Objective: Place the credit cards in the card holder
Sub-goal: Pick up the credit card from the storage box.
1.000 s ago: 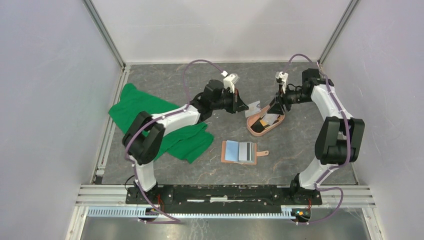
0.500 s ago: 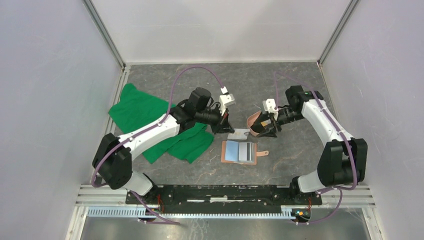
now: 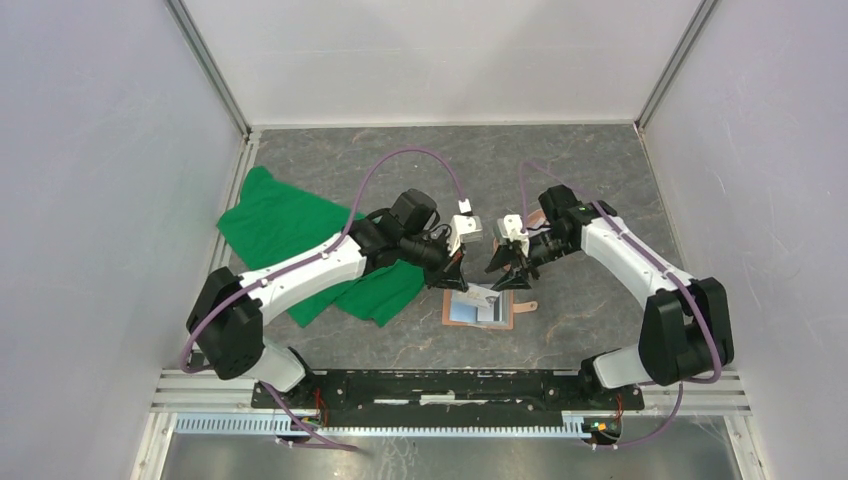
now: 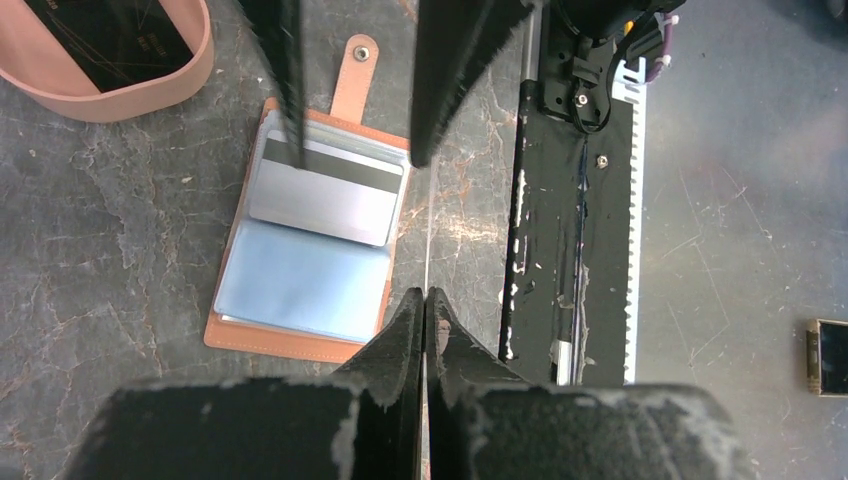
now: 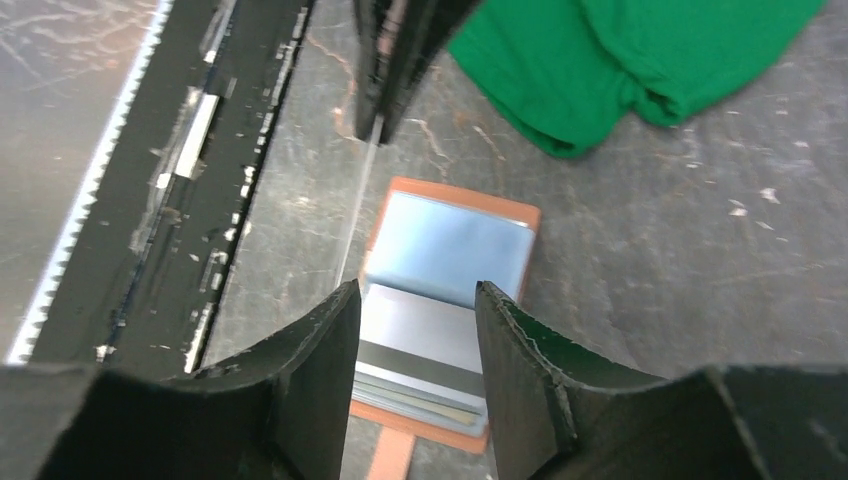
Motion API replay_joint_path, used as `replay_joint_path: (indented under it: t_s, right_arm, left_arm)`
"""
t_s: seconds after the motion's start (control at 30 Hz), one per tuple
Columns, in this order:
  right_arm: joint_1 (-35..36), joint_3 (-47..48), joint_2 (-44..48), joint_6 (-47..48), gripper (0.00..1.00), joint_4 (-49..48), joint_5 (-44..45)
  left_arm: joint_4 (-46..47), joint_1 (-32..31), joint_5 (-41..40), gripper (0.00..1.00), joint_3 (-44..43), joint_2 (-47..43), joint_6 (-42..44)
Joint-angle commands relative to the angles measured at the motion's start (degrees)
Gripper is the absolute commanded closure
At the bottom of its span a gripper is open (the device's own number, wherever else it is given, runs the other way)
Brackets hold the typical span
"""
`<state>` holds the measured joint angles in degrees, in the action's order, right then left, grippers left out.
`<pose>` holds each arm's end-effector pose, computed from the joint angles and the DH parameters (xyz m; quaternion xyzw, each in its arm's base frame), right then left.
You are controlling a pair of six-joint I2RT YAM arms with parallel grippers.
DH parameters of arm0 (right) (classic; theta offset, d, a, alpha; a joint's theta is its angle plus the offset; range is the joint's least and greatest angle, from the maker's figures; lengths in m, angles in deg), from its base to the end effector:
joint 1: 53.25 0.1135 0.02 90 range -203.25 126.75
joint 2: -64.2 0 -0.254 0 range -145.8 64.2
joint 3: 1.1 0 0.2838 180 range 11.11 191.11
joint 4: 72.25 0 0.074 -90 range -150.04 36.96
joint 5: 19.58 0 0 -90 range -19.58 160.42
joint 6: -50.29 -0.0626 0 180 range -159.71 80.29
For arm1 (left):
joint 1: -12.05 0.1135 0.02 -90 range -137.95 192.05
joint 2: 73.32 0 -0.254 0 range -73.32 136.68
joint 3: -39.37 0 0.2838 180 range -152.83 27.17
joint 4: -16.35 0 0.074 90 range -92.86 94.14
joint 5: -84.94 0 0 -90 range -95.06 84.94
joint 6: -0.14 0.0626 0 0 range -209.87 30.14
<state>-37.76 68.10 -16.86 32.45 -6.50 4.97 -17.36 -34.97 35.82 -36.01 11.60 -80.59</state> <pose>0.2544 0.1296 0.2084 -0.6212 0.5630 0.4300 0.3350 0.2194 -0.2955 0.2363 0.5279 0.6931 -0.4236 0.2481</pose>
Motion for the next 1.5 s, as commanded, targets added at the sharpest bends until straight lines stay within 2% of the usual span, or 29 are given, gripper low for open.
replay_joint_path:
  t_s: [0.0, 0.07, 0.17, 0.3, 0.47, 0.73, 0.8, 0.87, 0.97, 1.07, 1.1, 1.13, 1.17, 1.2, 1.23, 1.37, 1.47]
  right_arm:
    - [2.35, 2.14, -2.66, 2.89, 0.51, 4.81, -2.24]
    - [2.48, 3.29, -3.38, 2.67, 0.54, 5.69, -1.23]
    - [1.97, 5.05, -2.43, -5.17, 0.56, 1.20, 3.05]
    - [-1.11, 2.15, 2.99, -14.87, 0.45, -8.34, 5.17]
    - [-1.57, 1.19, 2.11, -7.13, 0.32, -0.95, -2.37]
    - [2.45, 2.02, -4.60, -0.73, 0.38, 5.22, -5.16]
    - [3.16, 1.46, -4.91, -2.60, 0.46, 3.26, -4.89]
    - [3.48, 0.76, -5.13, -5.86, 0.59, 0.34, -4.11]
    - [3.47, 1.37, -5.65, -6.92, 0.99, 0.15, -3.80]
    - [3.34, 0.99, -5.06, -8.45, 1.00, -1.03, -4.08]
    - [3.35, 0.54, -4.79, -9.63, 1.00, -1.98, -4.13]
    - [3.33, 0.16, -4.57, -10.71, 1.00, -3.20, -4.13]
    - [2.98, -0.30, -4.32, -12.05, 1.00, -4.13, -4.31]
    - [2.70, -0.74, -4.19, -12.97, 1.00, -5.11, -4.76]
    - [2.13, -0.97, -4.06, -13.77, 1.00, -5.66, -5.22]
    - [-0.23, -2.91, -2.92, -18.63, 1.00, -10.30, -7.25]
    - [-1.94, -7.54, 0.03, -30.36, 1.00, -21.16, -9.10]
  left_arm:
    - [0.14, -0.17, -1.06, 0.98, -2.96, 1.28, 2.12]
    - [0.40, -0.17, -2.01, 0.98, -3.08, 1.38, 2.02]
    - [-0.45, -0.21, -3.04, 0.98, -3.15, 1.24, 2.44]
    - [-1.35, -0.23, -3.88, 0.98, -2.34, 0.58, 2.98]
    - [0.60, -0.26, -3.09, 0.98, -1.28, 0.55, 2.04]
    - [3.98, -0.35, -3.20, 0.98, -2.03, 1.71, 0.63]
    - [4.49, -0.35, -3.18, 0.98, -2.04, 1.97, 0.31]
    - [5.26, -0.35, -3.27, 0.98, -1.83, 1.93, -0.14]
    - [6.73, -0.35, -4.75, 0.98, -1.04, 1.09, -1.04]
    - [9.79, -0.35, -8.37, 0.97, 0.95, -0.98, -3.94]
    - [11.15, -0.27, -9.47, 0.93, 1.97, -1.91, -5.10]
    - [12.94, -0.20, -10.75, 0.84, 3.15, -2.96, -6.84]
    - [14.81, -0.03, -12.04, 0.69, 4.54, -4.42, -8.53]
    - [17.04, 0.19, -13.23, 0.15, 6.26, -5.92, -10.43]
    - [19.30, 0.45, -14.16, 0.02, 7.95, -7.87, -12.21]
    - [31.43, 3.70, -18.47, 0.00, 18.50, -17.91, -20.05]
    - [45.26, 6.47, -22.66, 0.00, 29.73, -25.29, -30.96]
